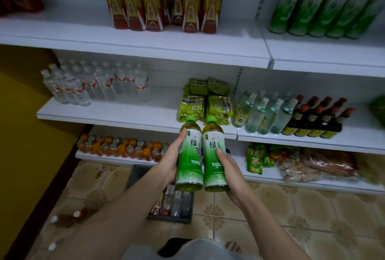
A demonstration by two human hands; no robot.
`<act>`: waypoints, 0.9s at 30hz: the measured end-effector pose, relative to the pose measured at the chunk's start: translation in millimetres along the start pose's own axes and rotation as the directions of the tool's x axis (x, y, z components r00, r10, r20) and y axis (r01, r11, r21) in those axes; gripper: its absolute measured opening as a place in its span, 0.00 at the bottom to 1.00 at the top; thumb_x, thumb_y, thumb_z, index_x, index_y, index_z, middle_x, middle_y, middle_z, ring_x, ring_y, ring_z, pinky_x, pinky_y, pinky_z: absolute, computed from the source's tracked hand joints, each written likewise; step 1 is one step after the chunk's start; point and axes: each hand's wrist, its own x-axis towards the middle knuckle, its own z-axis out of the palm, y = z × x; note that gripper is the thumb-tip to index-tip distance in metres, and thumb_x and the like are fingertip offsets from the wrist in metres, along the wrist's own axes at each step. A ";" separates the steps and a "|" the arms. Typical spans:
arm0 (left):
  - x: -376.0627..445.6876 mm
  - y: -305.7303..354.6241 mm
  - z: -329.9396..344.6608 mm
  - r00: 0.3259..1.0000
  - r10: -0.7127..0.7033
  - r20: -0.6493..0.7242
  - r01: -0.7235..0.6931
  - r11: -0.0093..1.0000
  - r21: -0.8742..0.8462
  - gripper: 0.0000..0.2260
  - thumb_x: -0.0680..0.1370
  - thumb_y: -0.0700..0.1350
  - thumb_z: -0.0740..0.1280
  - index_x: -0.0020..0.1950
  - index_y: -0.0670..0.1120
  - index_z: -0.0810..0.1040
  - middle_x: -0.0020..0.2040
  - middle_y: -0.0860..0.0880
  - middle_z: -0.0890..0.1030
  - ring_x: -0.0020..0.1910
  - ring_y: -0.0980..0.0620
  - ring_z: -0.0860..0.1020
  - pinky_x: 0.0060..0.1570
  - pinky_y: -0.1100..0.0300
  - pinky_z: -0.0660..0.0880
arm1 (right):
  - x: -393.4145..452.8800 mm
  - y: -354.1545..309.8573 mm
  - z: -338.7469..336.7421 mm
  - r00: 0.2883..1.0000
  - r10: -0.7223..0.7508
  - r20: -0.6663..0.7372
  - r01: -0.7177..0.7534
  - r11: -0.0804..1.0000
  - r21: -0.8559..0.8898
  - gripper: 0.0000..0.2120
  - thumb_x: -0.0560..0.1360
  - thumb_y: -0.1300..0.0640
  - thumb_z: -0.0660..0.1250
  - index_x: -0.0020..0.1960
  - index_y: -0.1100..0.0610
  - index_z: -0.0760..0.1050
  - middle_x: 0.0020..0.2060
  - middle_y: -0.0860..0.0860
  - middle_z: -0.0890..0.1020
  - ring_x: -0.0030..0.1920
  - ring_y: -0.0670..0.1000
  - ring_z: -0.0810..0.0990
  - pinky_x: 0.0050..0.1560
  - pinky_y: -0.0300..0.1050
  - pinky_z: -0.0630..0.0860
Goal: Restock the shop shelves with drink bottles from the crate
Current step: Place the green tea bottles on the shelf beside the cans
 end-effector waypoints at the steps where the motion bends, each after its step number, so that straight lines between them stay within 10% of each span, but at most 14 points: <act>1: 2.1 -0.4 17.1 1.000 0.012 0.003 -0.012 1.000 0.002 0.28 0.76 0.63 0.67 0.63 0.41 0.80 0.54 0.38 0.85 0.49 0.40 0.84 0.52 0.45 0.81 | -1.1 -8.5 -14.1 1.000 -0.020 -0.014 0.020 1.000 -0.003 0.23 0.76 0.43 0.68 0.66 0.54 0.75 0.56 0.55 0.85 0.56 0.57 0.85 0.60 0.62 0.79; 5: 14.4 -1.7 86.2 0.995 0.048 0.087 -0.053 0.997 0.053 0.29 0.72 0.63 0.69 0.61 0.42 0.81 0.55 0.38 0.84 0.52 0.39 0.84 0.52 0.44 0.81 | -6.7 -48.6 -65.9 0.995 -0.094 -0.044 0.094 0.995 0.010 0.21 0.78 0.44 0.67 0.66 0.52 0.76 0.58 0.53 0.84 0.57 0.56 0.84 0.61 0.63 0.78; 9: 25.7 -2.1 164.6 0.981 0.037 0.188 -0.059 0.992 0.113 0.22 0.70 0.60 0.71 0.51 0.42 0.86 0.49 0.39 0.85 0.43 0.41 0.85 0.46 0.48 0.81 | -15.5 -96.7 -117.9 0.980 -0.174 -0.095 0.175 0.985 0.005 0.38 0.68 0.35 0.75 0.72 0.51 0.71 0.65 0.53 0.80 0.63 0.56 0.81 0.63 0.63 0.77; 27: 98.3 136.2 355.7 0.737 0.553 0.389 -0.675 0.634 0.378 0.24 0.62 0.47 0.82 0.56 0.50 0.81 0.54 0.47 0.86 0.56 0.45 0.83 0.54 0.50 0.79 | 37.2 -305.8 -204.4 0.848 -0.526 -0.059 0.519 0.848 -0.103 0.16 0.73 0.55 0.75 0.60 0.54 0.79 0.51 0.52 0.87 0.51 0.54 0.86 0.55 0.58 0.82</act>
